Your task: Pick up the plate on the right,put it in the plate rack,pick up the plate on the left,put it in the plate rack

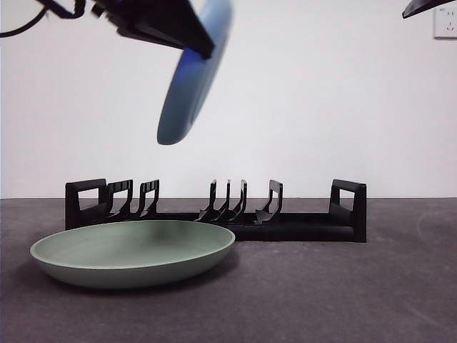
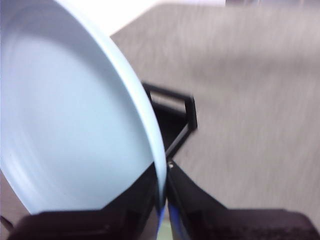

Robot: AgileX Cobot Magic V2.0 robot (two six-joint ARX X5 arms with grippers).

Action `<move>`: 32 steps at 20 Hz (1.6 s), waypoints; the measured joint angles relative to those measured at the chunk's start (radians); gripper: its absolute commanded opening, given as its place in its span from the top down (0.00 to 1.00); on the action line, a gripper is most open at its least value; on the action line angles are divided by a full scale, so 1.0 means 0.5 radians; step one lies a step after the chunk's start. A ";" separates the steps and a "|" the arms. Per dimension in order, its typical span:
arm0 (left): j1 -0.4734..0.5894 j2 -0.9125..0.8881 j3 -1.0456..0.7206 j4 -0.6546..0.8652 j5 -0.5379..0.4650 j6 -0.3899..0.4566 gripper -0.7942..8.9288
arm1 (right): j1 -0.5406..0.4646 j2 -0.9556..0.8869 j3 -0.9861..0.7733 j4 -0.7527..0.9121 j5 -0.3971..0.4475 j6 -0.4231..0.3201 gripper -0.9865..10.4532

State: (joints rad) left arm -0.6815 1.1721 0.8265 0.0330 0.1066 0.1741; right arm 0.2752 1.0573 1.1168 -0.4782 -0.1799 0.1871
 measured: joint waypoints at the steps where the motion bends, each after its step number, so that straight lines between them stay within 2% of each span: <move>1: 0.092 0.002 0.000 0.043 0.088 -0.056 0.93 | 0.000 0.000 0.000 0.001 0.000 0.000 0.53; 6: 0.497 0.002 0.000 0.274 0.459 -0.336 0.93 | 0.000 0.000 0.000 0.001 0.000 0.000 0.53; 10: 0.775 0.030 0.001 0.348 0.799 -0.520 0.93 | 0.000 0.000 0.000 0.001 0.001 0.000 0.53; 17: 0.951 0.183 0.017 0.341 1.067 -0.597 0.93 | 0.000 0.003 0.000 0.001 0.001 0.001 0.53; 24: 0.957 0.317 0.152 0.259 1.088 -0.587 0.93 | 0.000 0.027 0.000 0.000 0.000 0.009 0.53; 32: 0.957 0.563 0.288 0.096 1.086 -0.473 0.93 | 0.000 0.027 0.000 0.001 0.000 0.009 0.53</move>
State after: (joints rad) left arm -0.2031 1.4536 0.9703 0.0811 0.6495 -0.0624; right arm 0.2752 1.0706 1.1168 -0.4778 -0.1799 0.1917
